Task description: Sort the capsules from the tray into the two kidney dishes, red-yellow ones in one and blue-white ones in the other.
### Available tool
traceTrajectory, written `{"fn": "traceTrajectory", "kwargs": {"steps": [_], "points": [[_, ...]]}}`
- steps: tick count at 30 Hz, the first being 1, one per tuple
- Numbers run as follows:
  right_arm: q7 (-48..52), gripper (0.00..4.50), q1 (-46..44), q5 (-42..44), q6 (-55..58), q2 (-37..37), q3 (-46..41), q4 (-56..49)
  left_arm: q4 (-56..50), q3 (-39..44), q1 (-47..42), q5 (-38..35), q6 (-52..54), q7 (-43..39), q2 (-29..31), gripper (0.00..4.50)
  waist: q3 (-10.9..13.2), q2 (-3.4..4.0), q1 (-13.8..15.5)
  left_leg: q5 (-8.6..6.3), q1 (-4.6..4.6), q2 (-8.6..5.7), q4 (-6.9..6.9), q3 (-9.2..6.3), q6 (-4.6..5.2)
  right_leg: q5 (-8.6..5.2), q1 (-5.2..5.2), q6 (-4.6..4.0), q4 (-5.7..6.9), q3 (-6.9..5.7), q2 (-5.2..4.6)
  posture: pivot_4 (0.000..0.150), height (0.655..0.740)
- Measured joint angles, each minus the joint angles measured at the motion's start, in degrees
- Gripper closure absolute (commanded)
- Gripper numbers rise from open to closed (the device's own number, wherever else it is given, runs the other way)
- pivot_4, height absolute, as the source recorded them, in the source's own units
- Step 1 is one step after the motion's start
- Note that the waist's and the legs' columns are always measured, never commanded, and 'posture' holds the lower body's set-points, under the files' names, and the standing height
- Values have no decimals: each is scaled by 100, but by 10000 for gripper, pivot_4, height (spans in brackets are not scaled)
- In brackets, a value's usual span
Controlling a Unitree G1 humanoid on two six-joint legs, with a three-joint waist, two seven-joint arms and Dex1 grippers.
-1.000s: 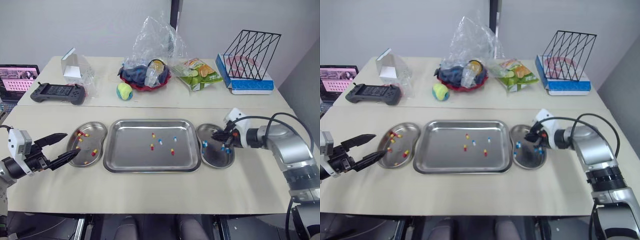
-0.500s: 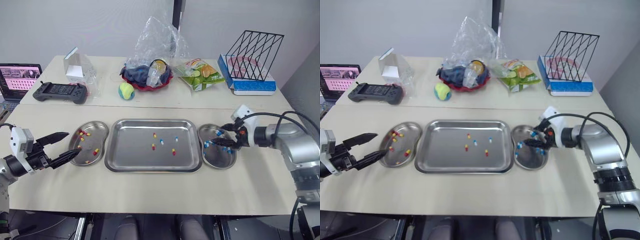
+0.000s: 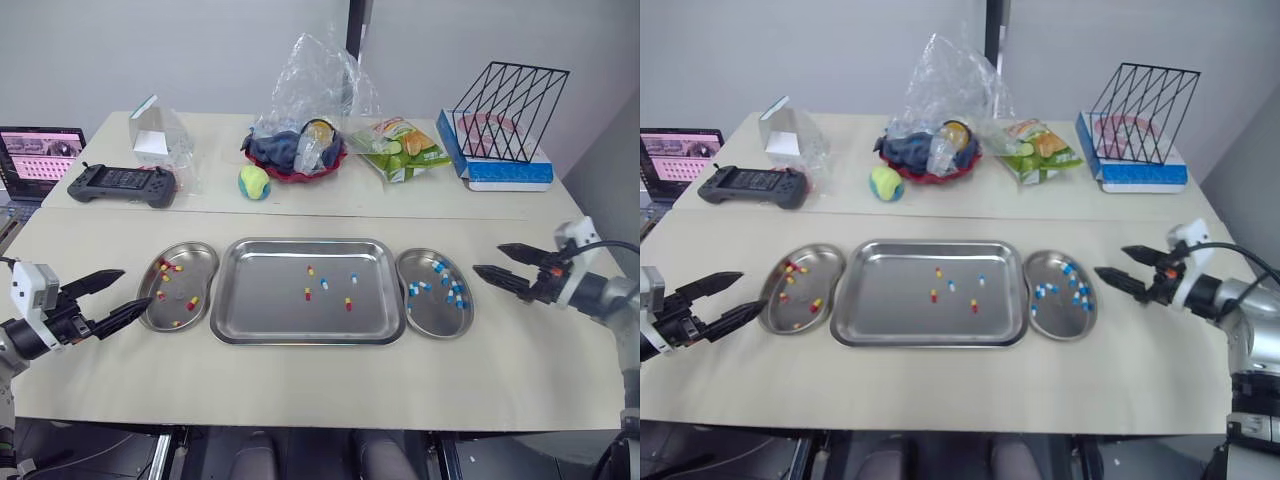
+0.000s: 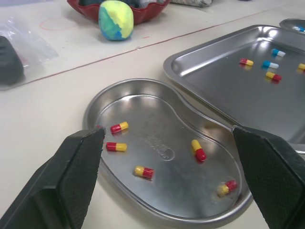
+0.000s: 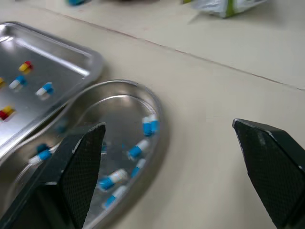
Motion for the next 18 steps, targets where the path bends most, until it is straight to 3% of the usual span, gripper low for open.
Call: {"fn": "traceTrajectory", "kwargs": {"steps": [6, 18], "points": [[-231, 272, 63, -96, -575, 28, -69, 502, 229, 17, -1, 116, -216, 97, 0, 0, 0, 0, -18, 0, 7, 0, -3, 0, 0, 0, 3, 0, 0, 4, 2, 1500, 7174], [-362, 272, 63, -89, -749, 66, -64, 544, 241, 19, 15, 129, -321, 151, 0, 0, 0, 1, 4, 0, 6, 0, -3, 1, 0, 0, 6, 0, 0, 3, 1, 1500, 7174]]}}
